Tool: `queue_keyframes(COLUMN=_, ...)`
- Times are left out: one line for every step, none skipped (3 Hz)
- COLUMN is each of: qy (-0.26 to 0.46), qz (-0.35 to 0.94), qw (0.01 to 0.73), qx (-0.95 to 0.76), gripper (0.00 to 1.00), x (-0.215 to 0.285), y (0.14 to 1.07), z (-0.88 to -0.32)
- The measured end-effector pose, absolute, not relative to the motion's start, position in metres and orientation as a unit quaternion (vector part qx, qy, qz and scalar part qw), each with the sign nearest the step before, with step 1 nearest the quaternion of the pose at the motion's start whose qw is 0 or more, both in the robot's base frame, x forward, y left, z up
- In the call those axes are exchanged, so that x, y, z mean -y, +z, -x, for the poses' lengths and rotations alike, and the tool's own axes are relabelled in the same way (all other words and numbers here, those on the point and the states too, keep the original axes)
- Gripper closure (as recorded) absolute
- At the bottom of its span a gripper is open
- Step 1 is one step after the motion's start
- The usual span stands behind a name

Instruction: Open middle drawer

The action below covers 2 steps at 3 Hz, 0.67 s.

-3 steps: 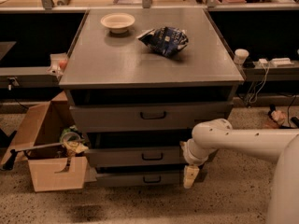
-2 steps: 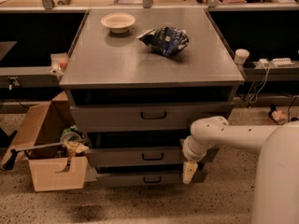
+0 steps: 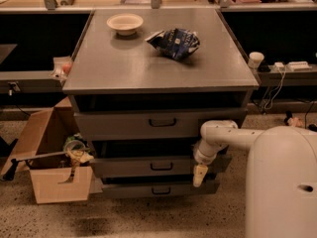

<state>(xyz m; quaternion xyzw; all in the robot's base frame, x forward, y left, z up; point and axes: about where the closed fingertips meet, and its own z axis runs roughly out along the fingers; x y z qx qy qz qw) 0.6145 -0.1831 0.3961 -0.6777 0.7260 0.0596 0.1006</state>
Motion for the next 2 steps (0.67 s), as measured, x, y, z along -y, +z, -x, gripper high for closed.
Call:
queue_keyframes(qy=0.061, qz=0.687, qw=0.090, qx=-0.718, gripper=0.27, x=0.178, y=0.390, z=-0.609)
queue_keyframes(qy=0.036, qz=0.693, qw=0.121, qx=-0.710, gripper=0.50, x=0.161, y=0.421, z=-0.601)
